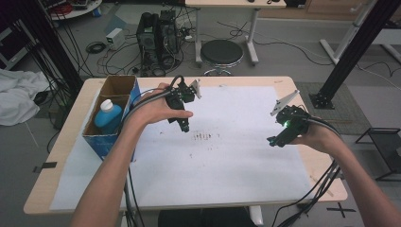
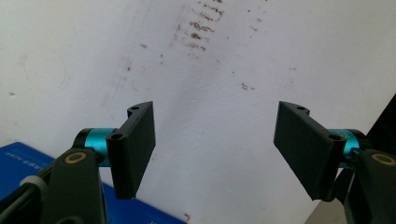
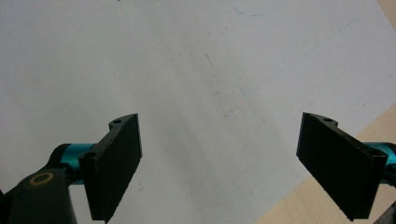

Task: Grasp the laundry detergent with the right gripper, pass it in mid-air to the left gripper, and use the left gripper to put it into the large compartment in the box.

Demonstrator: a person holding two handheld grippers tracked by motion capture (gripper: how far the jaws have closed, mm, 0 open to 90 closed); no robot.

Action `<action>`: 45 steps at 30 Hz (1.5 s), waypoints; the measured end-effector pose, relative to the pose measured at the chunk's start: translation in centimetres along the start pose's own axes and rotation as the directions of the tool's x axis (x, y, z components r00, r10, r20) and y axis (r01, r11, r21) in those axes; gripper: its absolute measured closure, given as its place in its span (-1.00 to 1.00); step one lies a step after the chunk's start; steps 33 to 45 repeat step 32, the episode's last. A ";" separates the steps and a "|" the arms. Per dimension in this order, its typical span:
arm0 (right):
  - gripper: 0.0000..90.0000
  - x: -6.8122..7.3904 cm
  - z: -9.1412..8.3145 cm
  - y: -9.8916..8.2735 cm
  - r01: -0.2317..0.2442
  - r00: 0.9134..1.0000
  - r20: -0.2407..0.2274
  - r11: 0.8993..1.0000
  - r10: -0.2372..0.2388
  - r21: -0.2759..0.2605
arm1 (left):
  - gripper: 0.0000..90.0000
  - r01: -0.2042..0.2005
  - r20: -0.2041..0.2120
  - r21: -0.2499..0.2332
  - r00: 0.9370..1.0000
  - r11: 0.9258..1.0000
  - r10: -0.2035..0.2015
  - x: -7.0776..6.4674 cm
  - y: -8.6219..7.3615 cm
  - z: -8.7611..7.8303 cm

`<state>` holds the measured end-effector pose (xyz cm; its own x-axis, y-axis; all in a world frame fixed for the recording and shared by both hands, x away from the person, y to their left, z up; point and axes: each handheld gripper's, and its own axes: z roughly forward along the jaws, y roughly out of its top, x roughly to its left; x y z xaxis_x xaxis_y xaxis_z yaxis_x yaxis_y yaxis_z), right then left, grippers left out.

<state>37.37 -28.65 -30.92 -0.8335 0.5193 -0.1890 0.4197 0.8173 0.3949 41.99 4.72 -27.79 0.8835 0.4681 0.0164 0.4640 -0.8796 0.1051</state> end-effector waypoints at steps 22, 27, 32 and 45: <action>-0.70 0.0 0.1 0.2 -0.001 1.000 0.002 1.000 0.001 0.009 | -0.34 0.012 0.019 0.000 1.000 1.000 -0.012 -0.4 -0.2 2.0; -0.70 0.1 0.2 0.2 0.005 1.000 -0.002 1.000 -0.005 0.001 | -0.34 0.016 0.024 -0.004 1.000 1.000 -0.016 -0.4 -0.4 2.4; -0.70 0.1 0.3 0.2 0.010 1.000 -0.003 1.000 -0.010 0.006 | -0.34 0.013 0.026 0.000 1.000 1.000 -0.013 -0.3 -0.6 2.8; -0.70 0.1 0.3 0.2 0.010 1.000 -0.003 1.000 -0.010 0.006 | -0.34 0.013 0.026 0.000 1.000 1.000 -0.013 -0.3 -0.6 2.8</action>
